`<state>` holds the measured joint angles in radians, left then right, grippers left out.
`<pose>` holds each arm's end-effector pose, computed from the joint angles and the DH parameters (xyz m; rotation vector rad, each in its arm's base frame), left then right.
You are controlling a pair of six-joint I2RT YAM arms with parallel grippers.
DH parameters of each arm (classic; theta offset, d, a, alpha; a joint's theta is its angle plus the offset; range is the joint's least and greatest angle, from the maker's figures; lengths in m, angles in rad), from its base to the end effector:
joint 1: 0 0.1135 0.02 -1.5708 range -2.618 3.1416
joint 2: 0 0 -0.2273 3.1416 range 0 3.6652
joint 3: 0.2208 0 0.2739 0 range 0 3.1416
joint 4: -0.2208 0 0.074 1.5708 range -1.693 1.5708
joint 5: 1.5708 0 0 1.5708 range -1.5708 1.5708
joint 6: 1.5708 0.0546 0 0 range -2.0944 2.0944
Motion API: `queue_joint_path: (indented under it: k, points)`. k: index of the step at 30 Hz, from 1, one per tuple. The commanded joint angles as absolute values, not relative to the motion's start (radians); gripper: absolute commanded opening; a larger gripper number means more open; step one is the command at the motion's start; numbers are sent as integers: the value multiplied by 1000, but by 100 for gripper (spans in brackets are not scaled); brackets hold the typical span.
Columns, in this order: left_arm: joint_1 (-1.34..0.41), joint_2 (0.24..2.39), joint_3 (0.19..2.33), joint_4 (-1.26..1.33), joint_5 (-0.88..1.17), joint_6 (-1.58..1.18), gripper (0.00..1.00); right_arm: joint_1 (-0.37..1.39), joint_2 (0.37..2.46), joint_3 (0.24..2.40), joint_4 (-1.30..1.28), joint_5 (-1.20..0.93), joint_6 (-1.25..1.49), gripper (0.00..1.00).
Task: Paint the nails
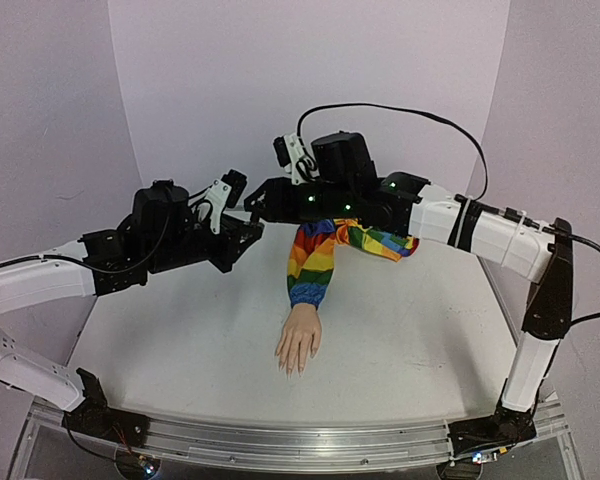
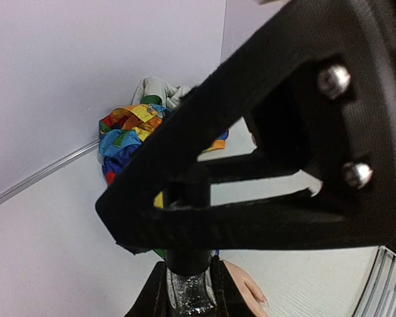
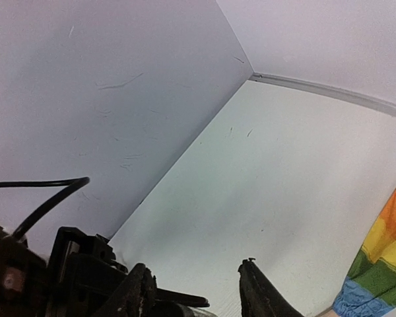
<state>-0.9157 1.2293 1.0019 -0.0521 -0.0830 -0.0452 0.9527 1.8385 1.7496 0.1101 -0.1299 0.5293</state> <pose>0.2115 -0.2678 0.2904 0.7434 1.7389 -0.5885 0.2722 0.3951 0.3714 -0.4653 1.6303 1.2475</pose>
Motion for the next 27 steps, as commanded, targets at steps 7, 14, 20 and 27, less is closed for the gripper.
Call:
queue_joint_path:
  k: [7, 14, 20, 27]
  points:
    - [-921, 1216, 1071, -5, -49, -72, 0, 949, 1820, 1748, 118, -201, 497, 0]
    - [-812, 1158, 1075, 47, 604, -127, 0, 845, 1751, 1628, 254, -992, 276, 0]
    - [-759, 1115, 1093, 77, 927, -140, 0, 844, 1720, 1597, 264, -1365, 235, 0]
    - [-759, 1120, 1067, 81, 732, -142, 0, 844, 1669, 1561, 263, -1114, 231, 21]
